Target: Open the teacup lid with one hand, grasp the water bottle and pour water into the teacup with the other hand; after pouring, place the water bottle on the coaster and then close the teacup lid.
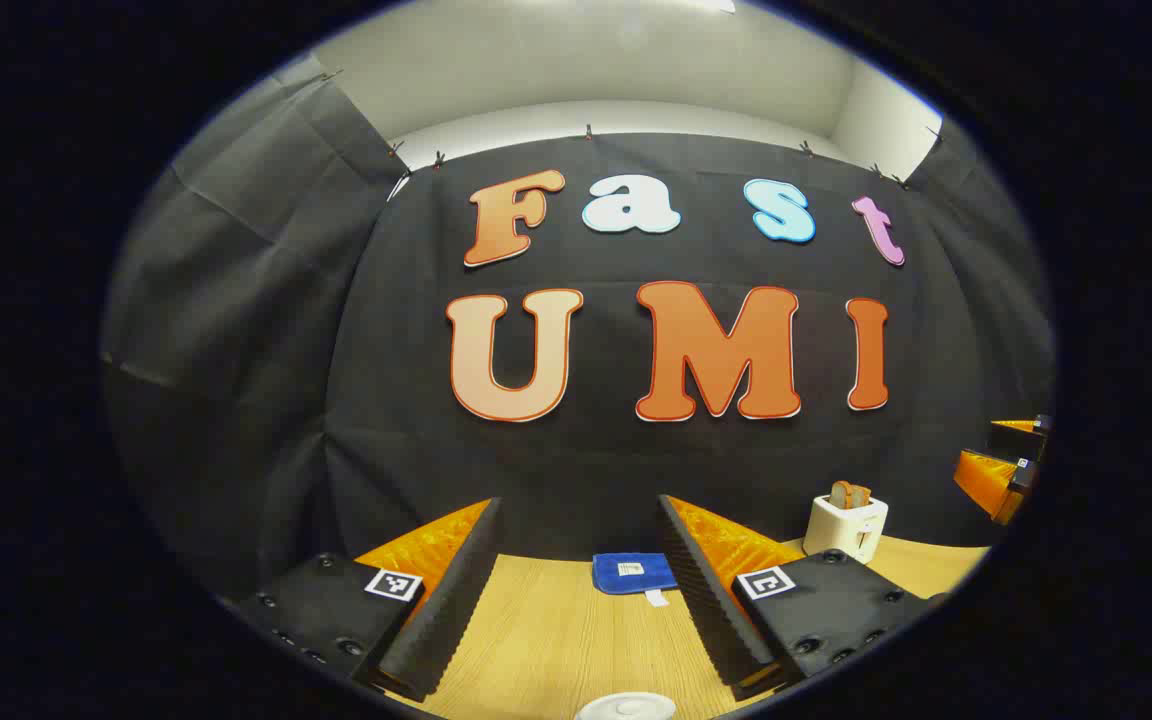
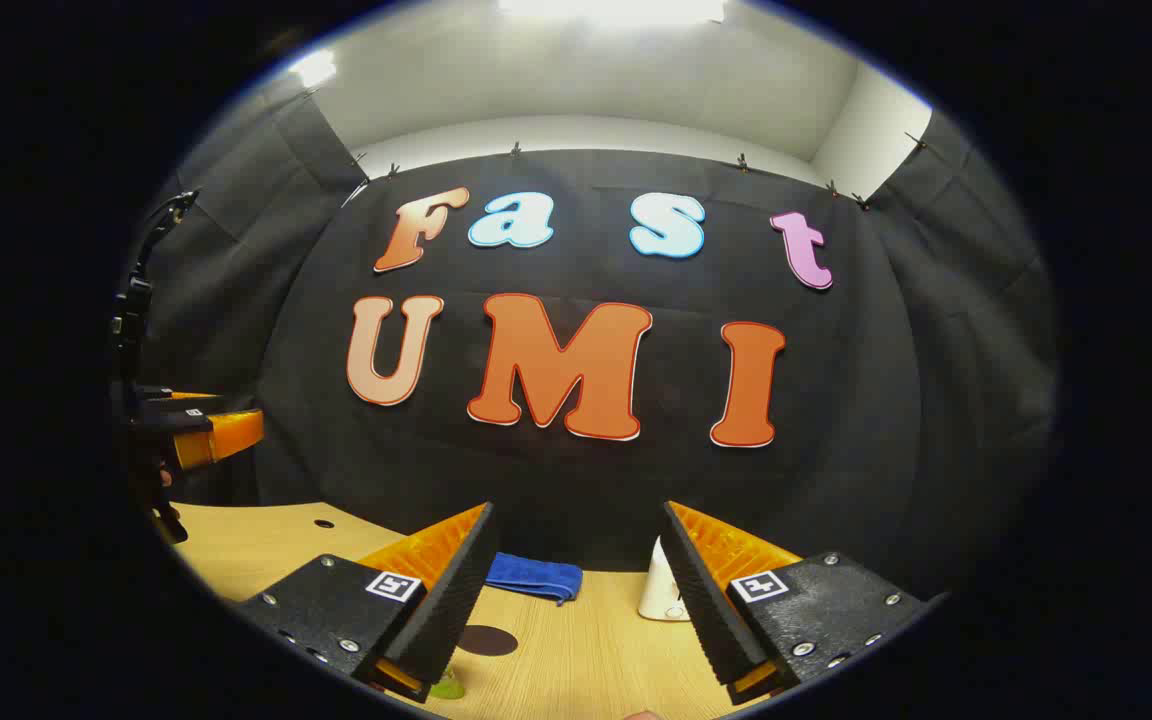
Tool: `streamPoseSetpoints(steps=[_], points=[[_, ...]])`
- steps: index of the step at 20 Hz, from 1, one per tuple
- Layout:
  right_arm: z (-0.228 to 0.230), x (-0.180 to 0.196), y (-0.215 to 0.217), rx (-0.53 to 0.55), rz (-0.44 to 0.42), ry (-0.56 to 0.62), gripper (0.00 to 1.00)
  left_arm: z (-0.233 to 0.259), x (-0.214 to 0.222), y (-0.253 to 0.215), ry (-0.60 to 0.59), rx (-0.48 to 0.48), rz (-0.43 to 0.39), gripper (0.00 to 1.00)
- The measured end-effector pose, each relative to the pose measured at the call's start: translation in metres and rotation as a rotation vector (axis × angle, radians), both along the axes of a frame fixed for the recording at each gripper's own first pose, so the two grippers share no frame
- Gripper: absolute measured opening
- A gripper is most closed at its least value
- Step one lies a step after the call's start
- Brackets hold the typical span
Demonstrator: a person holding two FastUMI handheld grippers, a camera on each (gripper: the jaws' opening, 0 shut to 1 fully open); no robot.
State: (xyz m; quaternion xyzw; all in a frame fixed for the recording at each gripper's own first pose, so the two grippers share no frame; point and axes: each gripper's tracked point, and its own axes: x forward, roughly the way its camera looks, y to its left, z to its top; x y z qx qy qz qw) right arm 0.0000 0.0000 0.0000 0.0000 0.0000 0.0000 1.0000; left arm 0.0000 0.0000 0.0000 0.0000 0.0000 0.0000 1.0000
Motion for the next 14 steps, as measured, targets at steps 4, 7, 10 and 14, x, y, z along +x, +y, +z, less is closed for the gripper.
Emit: streamPoseSetpoints(steps=[4, 7, 10, 14], points=[[-0.01, 0.003, 0.009, 0.031, 0.034, 0.036, 0.96, -0.005, 0.004, -0.006, 0.009, 0.012, -0.011, 0.96], [-0.012, 0.005, 0.009, 0.051, 0.04, 0.051, 0.96, -0.007, 0.006, -0.003, 0.015, 0.01, -0.007, 0.96], [-0.01, 0.006, 0.008, 0.052, 0.034, 0.052, 0.96, -0.013, 0.006, 0.001, 0.032, 0.012, 0.004, 0.96], [-0.013, 0.007, 0.013, 0.063, 0.047, 0.064, 0.96, -0.019, 0.007, -0.002, 0.05, 0.009, -0.021, 0.96]])
